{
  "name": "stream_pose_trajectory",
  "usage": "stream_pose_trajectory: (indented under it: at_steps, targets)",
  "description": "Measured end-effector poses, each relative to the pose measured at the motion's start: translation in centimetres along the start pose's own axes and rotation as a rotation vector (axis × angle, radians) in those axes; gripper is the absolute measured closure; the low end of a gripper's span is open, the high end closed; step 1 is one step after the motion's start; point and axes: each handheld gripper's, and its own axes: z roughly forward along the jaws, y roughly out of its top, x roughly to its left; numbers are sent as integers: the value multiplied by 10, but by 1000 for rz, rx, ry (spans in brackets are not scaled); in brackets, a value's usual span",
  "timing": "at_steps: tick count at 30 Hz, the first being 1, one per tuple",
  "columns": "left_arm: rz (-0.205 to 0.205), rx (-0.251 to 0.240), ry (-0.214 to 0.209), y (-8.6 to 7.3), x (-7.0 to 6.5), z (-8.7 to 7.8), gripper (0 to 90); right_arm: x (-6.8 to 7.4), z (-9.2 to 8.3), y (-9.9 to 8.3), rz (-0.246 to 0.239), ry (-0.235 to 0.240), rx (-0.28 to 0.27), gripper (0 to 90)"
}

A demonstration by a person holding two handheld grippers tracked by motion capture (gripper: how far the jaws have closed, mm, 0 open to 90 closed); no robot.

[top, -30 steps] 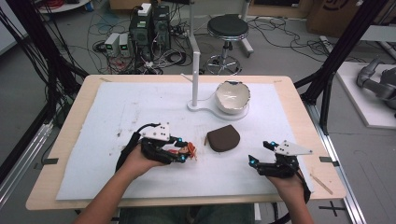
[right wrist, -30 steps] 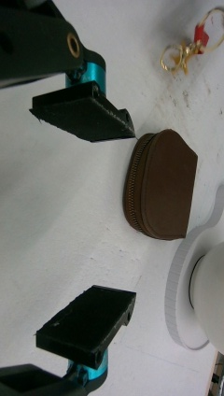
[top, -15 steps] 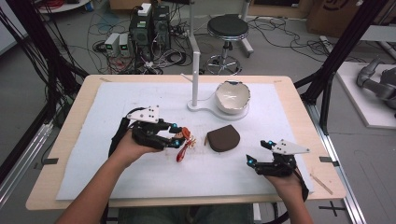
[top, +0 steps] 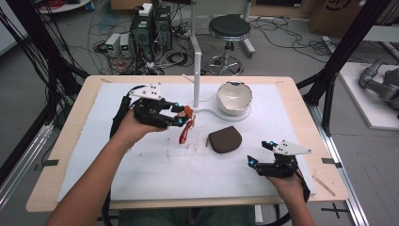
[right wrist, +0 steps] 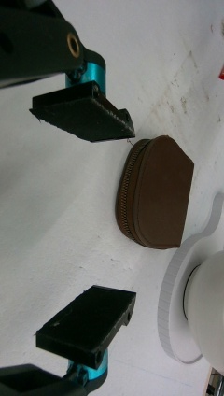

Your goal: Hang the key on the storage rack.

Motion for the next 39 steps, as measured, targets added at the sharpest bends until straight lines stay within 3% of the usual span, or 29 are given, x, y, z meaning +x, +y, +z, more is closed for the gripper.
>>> stream_pose_trajectory:
  at_steps: [9,21,39]
  targets:
    - [16,-15,17,27,14,6,559,-2,0,0,4,3,-2,188]
    - [5,-27,43,47,32,13,559,-3,2,-1,13,7,-6,188]
    - [-2,-19,107,74,70,8,558,0,2,1,6,7,-10,188]
